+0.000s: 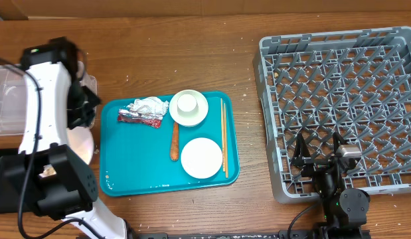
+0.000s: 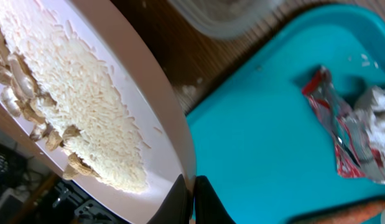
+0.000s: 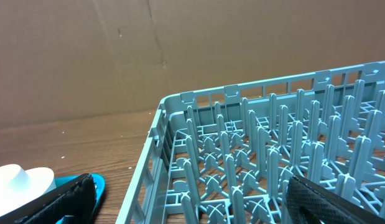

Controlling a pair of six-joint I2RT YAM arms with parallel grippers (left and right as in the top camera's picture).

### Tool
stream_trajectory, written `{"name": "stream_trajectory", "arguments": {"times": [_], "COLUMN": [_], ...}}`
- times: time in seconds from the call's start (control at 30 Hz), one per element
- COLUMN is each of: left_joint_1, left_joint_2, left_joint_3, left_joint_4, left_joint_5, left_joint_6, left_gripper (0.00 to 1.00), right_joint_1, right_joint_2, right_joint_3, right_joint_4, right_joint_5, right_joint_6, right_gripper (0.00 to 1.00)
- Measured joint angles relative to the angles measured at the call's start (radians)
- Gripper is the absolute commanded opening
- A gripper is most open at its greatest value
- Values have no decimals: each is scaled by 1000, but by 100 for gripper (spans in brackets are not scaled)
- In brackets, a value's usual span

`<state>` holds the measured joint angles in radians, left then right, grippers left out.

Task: Sort waste into correct bins and load items into the dishwasher
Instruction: 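Lift the plate with the left gripper toward the black tray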

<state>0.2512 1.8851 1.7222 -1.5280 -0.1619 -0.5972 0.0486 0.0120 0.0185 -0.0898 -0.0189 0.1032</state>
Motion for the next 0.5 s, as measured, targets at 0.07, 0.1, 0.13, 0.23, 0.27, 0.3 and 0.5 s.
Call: {"name": "stream_trajectory", "arguments": {"times": [0.07, 0.1, 0.13, 0.23, 0.27, 0.3, 0.5], "left_joint_1": [51, 78, 115, 203, 219, 261, 409], "left_joint_2": [0, 0, 0, 0, 0, 0, 0], "left_joint_3": [0, 0, 0, 0, 0, 0, 0], "left_joint_4": [39, 61, 84, 179, 187, 202, 218], "left_joint_5": [2, 4, 7, 18, 21, 45, 174], "left_joint_6": [21, 34, 54, 86, 90, 101, 134], "left_gripper": [4, 4, 4, 4, 4, 4, 4], "right_joint_1": [0, 0, 0, 0, 0, 0, 0], "right_joint_2": [0, 0, 0, 0, 0, 0, 0], "right_joint_3": [0, 0, 0, 0, 0, 0, 0], "right_joint_4": [-1, 0, 0, 0, 0, 0, 0], "right_joint_5": [1, 0, 0, 1, 0, 0, 0], "right_joint_6": [1, 0, 1, 0, 0, 1, 1], "right_gripper": [100, 100, 100, 100, 100, 100, 100]}}
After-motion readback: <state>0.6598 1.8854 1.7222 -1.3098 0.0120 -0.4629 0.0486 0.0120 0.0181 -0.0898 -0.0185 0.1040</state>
